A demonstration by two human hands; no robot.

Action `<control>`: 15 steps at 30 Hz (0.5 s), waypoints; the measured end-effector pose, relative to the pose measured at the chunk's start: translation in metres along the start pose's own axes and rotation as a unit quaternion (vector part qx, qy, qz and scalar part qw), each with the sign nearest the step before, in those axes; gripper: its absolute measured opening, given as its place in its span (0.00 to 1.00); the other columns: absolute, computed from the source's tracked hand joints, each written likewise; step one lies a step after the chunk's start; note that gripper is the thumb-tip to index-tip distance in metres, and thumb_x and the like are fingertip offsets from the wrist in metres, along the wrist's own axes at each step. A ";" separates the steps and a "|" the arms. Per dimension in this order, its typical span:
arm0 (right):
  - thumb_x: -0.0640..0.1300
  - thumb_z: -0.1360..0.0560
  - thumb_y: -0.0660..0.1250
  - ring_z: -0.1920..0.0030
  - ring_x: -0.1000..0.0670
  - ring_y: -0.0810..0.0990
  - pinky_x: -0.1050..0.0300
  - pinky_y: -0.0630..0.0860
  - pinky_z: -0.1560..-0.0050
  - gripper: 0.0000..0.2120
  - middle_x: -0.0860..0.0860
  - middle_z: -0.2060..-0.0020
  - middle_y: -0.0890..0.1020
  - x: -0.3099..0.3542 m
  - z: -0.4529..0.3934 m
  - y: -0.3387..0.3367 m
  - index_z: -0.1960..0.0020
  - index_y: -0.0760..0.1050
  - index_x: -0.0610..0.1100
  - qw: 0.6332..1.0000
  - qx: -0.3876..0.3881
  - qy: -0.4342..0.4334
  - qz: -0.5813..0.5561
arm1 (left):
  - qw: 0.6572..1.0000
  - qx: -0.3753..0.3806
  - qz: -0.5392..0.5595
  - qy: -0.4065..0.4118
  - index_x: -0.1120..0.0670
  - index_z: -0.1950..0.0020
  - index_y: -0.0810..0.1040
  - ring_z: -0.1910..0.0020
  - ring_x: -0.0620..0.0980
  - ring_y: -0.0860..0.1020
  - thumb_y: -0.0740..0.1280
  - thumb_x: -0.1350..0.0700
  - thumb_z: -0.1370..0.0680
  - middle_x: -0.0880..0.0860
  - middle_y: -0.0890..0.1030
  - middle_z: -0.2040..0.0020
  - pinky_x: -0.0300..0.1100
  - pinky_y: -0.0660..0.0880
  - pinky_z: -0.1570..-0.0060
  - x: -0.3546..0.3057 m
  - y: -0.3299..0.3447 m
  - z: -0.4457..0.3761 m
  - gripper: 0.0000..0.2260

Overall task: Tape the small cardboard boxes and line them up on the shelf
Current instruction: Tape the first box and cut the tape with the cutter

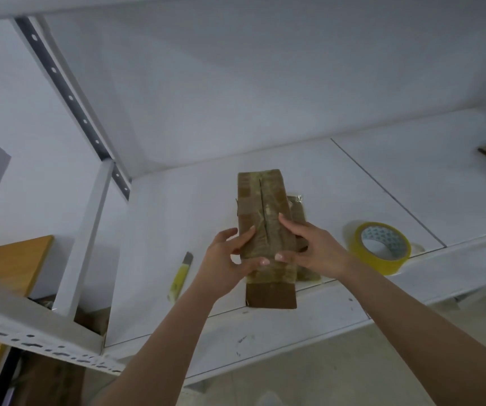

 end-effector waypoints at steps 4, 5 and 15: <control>0.62 0.40 0.74 0.31 0.54 0.70 0.70 0.70 0.37 0.49 0.55 0.32 0.70 -0.001 0.000 0.004 0.23 0.61 0.53 1.000 0.009 -0.020 -0.003 | 1.000 -0.009 0.005 0.021 0.47 0.26 0.70 0.46 0.44 0.75 0.70 0.38 0.34 0.51 0.73 0.33 0.18 0.67 0.50 0.001 0.002 0.002 0.37; 0.65 0.41 0.72 0.32 0.52 0.72 0.64 0.71 0.35 0.49 0.54 0.31 0.71 0.000 0.001 0.003 0.23 0.61 0.53 0.999 -0.003 -0.023 0.042 | 1.000 -0.015 0.002 0.021 0.47 0.26 0.69 0.47 0.43 0.75 0.70 0.38 0.34 0.51 0.74 0.33 0.18 0.67 0.50 0.000 0.003 0.002 0.37; 0.61 0.24 0.59 0.46 0.39 0.82 0.48 0.78 0.48 0.35 0.40 0.32 0.74 0.004 0.021 0.022 0.23 0.60 0.45 0.918 -0.098 -0.087 0.374 | 0.995 -0.039 -0.084 0.029 0.44 0.23 0.62 0.44 0.59 0.78 0.68 0.39 0.27 0.52 0.71 0.27 0.52 0.75 0.42 0.002 0.017 0.005 0.34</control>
Point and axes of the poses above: each hand's wrist, its own z-axis away from the middle knuckle, its own y-axis out of the palm, x = y × z, the point moved 4 cm from there along -z, towards the middle knuckle
